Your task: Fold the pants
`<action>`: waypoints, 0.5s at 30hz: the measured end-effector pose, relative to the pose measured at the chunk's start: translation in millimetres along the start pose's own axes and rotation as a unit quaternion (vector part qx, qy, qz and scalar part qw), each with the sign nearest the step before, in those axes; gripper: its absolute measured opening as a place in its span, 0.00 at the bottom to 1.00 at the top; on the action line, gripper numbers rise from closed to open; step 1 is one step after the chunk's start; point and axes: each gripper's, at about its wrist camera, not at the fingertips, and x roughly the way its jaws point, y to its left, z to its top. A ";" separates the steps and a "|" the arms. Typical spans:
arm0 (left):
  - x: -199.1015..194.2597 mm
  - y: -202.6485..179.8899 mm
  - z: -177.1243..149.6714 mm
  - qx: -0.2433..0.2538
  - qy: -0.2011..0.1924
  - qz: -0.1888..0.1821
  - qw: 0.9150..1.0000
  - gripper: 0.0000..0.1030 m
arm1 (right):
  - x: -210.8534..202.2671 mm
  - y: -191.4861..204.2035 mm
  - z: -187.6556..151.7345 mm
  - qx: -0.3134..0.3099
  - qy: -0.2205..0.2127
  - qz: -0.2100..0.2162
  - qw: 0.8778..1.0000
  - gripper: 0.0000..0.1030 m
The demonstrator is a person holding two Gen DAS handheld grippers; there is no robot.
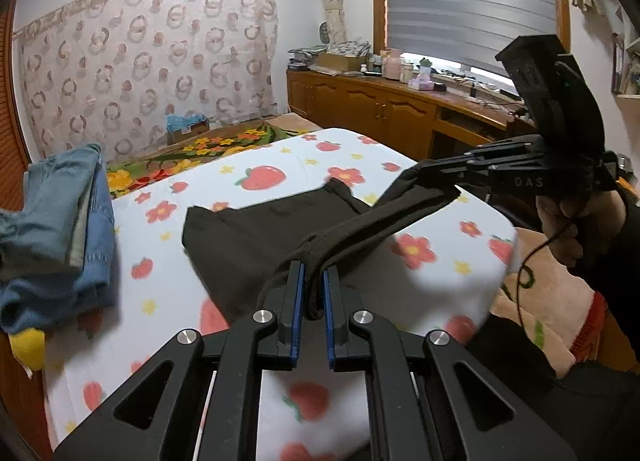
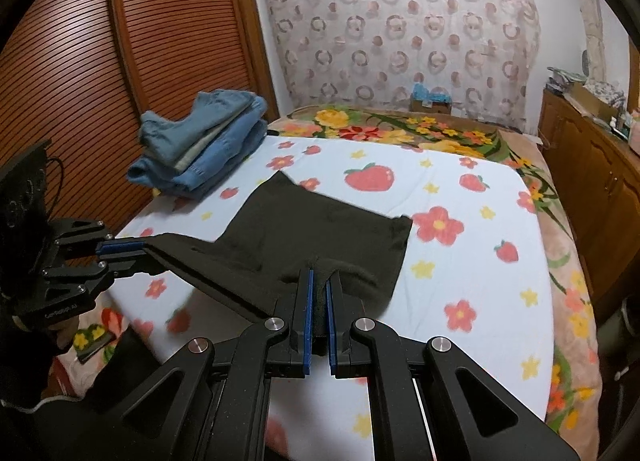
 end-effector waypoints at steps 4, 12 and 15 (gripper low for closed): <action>9.9 5.7 8.2 0.000 0.001 0.003 1.000 0.10 | 20.1 -9.5 8.5 0.006 0.008 -0.002 1.000 0.05; 31.9 23.6 22.7 -0.013 0.013 0.001 1.000 0.10 | 53.1 -22.5 23.3 0.010 0.024 0.001 1.000 0.05; 40.3 32.7 31.2 -0.015 0.017 -0.001 1.000 0.10 | 62.3 -26.7 29.7 0.008 0.028 0.003 1.000 0.05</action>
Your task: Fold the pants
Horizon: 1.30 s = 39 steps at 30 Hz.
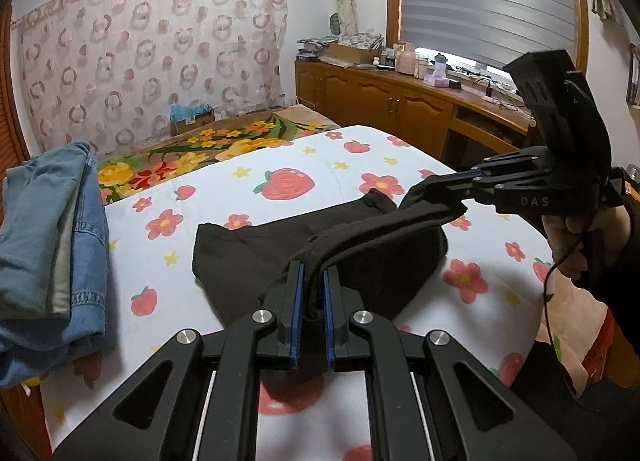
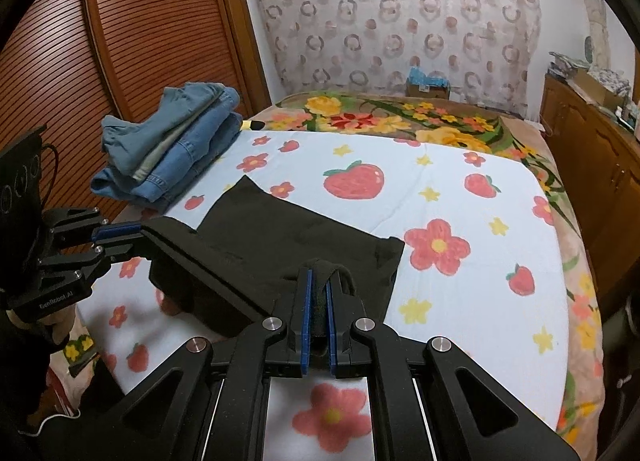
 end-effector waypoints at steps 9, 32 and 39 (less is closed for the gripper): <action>30.8 27.8 21.4 -0.003 0.010 -0.001 1.000 0.10 | 28.9 -11.8 13.1 0.002 0.014 0.002 1.000 0.05; 69.8 67.2 16.8 -0.043 0.014 -0.007 0.999 0.15 | 38.9 -23.1 21.3 -0.001 0.011 -0.021 1.000 0.22; 78.5 74.2 13.2 -0.051 0.020 -0.004 0.998 0.15 | 37.0 -16.7 11.9 -0.029 0.025 -0.015 0.999 0.32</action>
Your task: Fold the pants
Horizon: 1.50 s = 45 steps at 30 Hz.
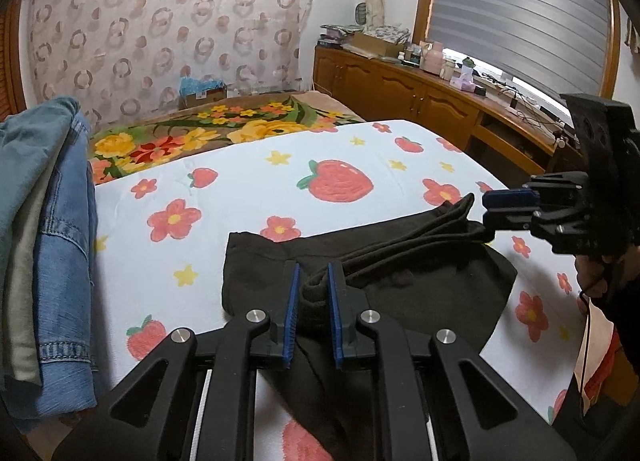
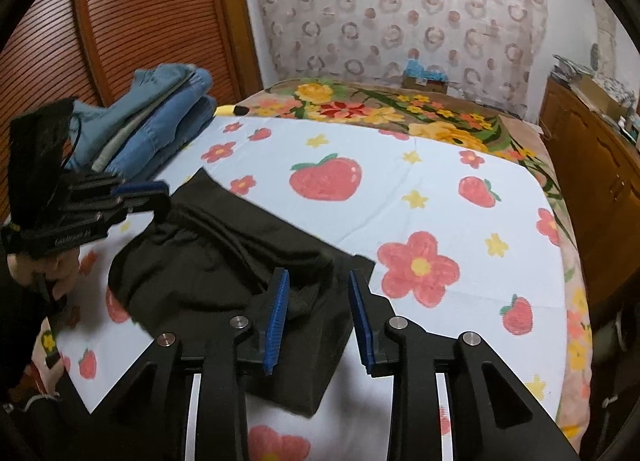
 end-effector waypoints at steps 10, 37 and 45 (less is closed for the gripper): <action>6.5 0.8 -3.9 -0.002 0.009 0.005 1.000 0.15 | -16.2 -9.7 0.5 0.004 -0.016 -0.007 1.000 0.33; 14.9 9.2 -15.3 -0.026 0.041 -0.013 0.999 0.24 | 50.2 -16.3 25.0 -0.035 0.048 0.061 0.996 0.14; -5.8 3.6 2.2 -0.020 -0.017 -0.006 1.000 0.10 | 30.6 -14.9 23.0 -0.026 0.004 0.047 0.999 0.10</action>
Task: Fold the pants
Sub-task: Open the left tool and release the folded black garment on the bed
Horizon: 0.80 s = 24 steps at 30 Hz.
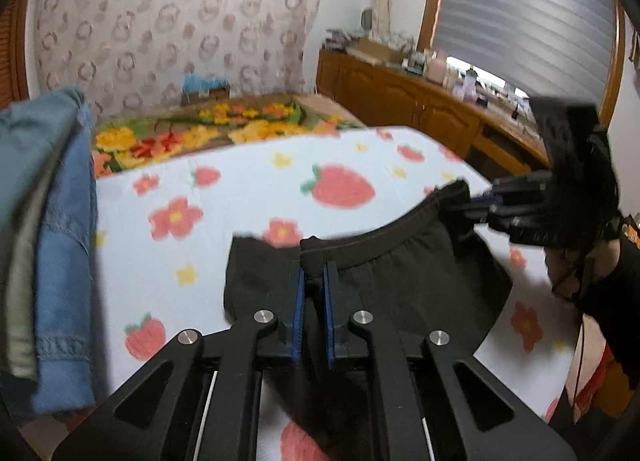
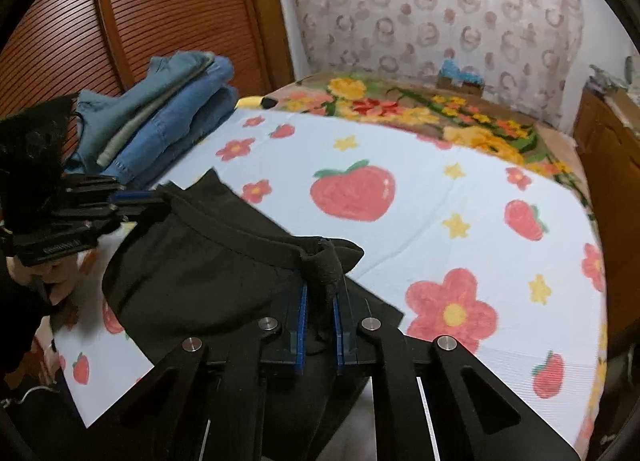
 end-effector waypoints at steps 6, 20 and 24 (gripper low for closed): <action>8.2 -0.2 8.8 0.004 0.011 0.013 1.000 0.11 | 5.1 7.2 -3.9 0.007 0.020 -0.033 0.999 0.10; -21.6 1.3 -32.7 -0.034 0.019 0.006 0.999 0.75 | -34.7 16.7 -26.5 0.042 0.010 -0.047 0.998 0.35; -31.7 -5.3 -50.0 -0.039 0.017 0.016 0.999 0.75 | -47.9 23.9 -46.5 0.049 0.013 -0.050 0.997 0.35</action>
